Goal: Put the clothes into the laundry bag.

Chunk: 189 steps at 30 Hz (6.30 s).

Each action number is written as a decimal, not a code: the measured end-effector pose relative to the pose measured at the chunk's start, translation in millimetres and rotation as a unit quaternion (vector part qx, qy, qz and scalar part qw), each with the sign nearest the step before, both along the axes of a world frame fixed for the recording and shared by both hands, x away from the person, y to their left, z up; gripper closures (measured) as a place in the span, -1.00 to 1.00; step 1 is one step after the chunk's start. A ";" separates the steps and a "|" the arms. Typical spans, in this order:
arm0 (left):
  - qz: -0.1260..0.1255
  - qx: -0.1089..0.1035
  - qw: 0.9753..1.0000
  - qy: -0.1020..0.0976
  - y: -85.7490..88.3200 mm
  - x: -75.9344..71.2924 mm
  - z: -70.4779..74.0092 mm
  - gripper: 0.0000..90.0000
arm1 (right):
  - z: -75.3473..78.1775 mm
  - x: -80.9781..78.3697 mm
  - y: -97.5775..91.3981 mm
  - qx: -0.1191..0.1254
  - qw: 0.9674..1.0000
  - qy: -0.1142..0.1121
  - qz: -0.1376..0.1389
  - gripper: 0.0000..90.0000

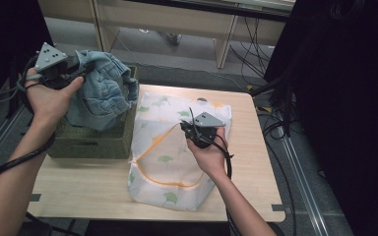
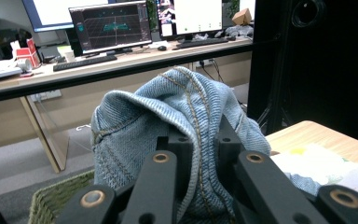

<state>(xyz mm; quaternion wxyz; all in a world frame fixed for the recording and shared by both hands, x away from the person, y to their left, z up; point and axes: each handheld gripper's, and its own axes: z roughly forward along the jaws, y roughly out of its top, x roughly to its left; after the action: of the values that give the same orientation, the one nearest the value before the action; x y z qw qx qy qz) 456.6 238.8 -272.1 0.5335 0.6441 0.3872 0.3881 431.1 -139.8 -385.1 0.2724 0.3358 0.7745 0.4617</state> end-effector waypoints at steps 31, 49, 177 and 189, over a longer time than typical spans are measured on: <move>-0.044 0.014 0.998 -0.045 -21.9 -49.8 37.2 0.80 | -1.1 0.8 -0.1 0.001 1.000 0.003 0.000 0.98; -0.090 0.035 0.993 -0.071 -31.4 -86.1 53.5 0.80 | -0.7 0.9 -0.5 -0.001 1.000 0.003 0.000 0.98; -0.393 0.150 0.898 0.132 -155.5 -122.4 -39.5 0.79 | 0.4 -0.8 2.0 -0.003 1.000 0.007 0.014 0.99; -0.350 0.169 0.905 0.175 -169.3 -90.0 -77.0 0.78 | 0.8 -2.0 2.6 0.002 1.000 0.016 0.010 1.00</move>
<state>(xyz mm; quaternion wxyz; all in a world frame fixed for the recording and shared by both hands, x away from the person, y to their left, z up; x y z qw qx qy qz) 366.7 69.5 -349.1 0.4423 0.8760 0.1524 0.1172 429.1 -137.2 -384.3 0.2544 0.3360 0.7810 0.4609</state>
